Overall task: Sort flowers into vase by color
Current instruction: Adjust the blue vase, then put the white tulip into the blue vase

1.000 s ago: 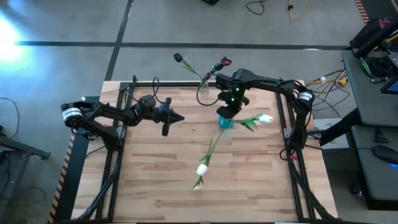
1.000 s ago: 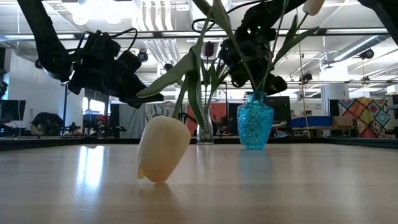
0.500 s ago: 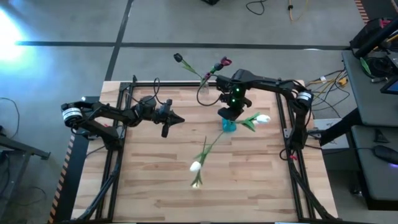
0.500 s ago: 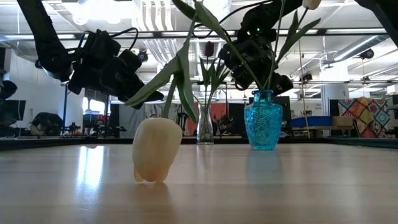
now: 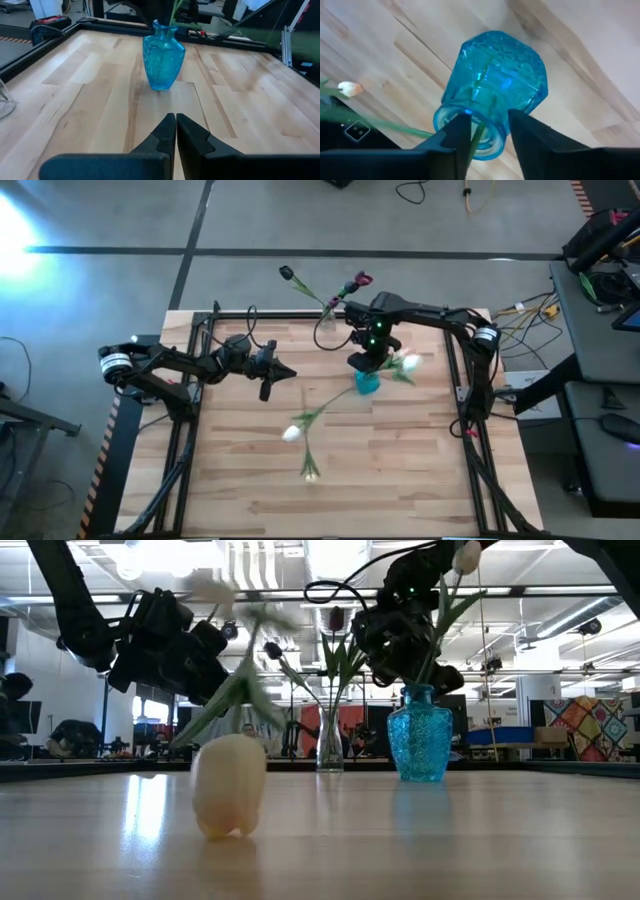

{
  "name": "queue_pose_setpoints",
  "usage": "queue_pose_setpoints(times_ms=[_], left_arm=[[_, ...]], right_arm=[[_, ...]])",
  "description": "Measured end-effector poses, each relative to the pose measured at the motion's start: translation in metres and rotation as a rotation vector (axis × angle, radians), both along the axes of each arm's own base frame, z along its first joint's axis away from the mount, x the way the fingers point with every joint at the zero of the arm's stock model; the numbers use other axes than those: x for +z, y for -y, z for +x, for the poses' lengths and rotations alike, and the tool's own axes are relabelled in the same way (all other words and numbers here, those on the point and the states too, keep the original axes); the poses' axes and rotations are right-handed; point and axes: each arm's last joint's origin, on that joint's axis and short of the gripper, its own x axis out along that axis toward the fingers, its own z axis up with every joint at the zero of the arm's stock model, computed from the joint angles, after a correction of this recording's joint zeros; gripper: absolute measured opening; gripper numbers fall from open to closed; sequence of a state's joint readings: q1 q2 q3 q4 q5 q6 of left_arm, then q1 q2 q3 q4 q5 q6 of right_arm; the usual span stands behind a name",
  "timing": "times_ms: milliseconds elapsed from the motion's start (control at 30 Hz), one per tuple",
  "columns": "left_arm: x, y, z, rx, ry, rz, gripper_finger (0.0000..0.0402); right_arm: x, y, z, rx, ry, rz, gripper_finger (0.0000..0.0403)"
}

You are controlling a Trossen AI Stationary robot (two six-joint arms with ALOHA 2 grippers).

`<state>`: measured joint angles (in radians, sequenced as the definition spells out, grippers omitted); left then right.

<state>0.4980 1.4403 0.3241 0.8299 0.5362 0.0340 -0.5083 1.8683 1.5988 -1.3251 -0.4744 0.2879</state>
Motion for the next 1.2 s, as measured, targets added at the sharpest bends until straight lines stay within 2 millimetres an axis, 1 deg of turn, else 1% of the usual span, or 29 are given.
queue_pose_setpoints(times_ms=[200, 467, 667, 967, 1067, 1200], left_arm=[[0.000, 0.000, 0.000, 0.000, 0.000, 0.000, 0.0000], [0.000, 0.000, 0.000, 0.001, 0.000, 0.000, 0.0000], [0.000, 0.000, 0.000, 0.001, -0.002, -0.003, 0.0000], [-0.001, 0.000, -0.001, 0.002, -0.005, -0.005, 0.0000], [-0.002, 0.001, -0.001, 0.002, -0.006, -0.006, 0.0000], [-0.002, 0.001, -0.001, 0.003, -0.006, -0.005, 0.0000]], right_arm=[[0.004, 0.001, 0.001, 0.011, 0.011, -0.022, 0.0163], [0.014, 0.002, 0.002, 0.016, 0.022, -0.031, 0.0187], [0.027, 0.004, 0.003, 0.045, 0.022, -0.104, 0.0194], [0.048, 0.007, 0.004, 0.090, 0.034, -0.177, 0.0194], [0.057, 0.008, 0.004, 0.110, 0.045, -0.216, 0.0193], [0.075, 0.009, 0.006, 0.142, 0.075, -0.296, 0.0185]])
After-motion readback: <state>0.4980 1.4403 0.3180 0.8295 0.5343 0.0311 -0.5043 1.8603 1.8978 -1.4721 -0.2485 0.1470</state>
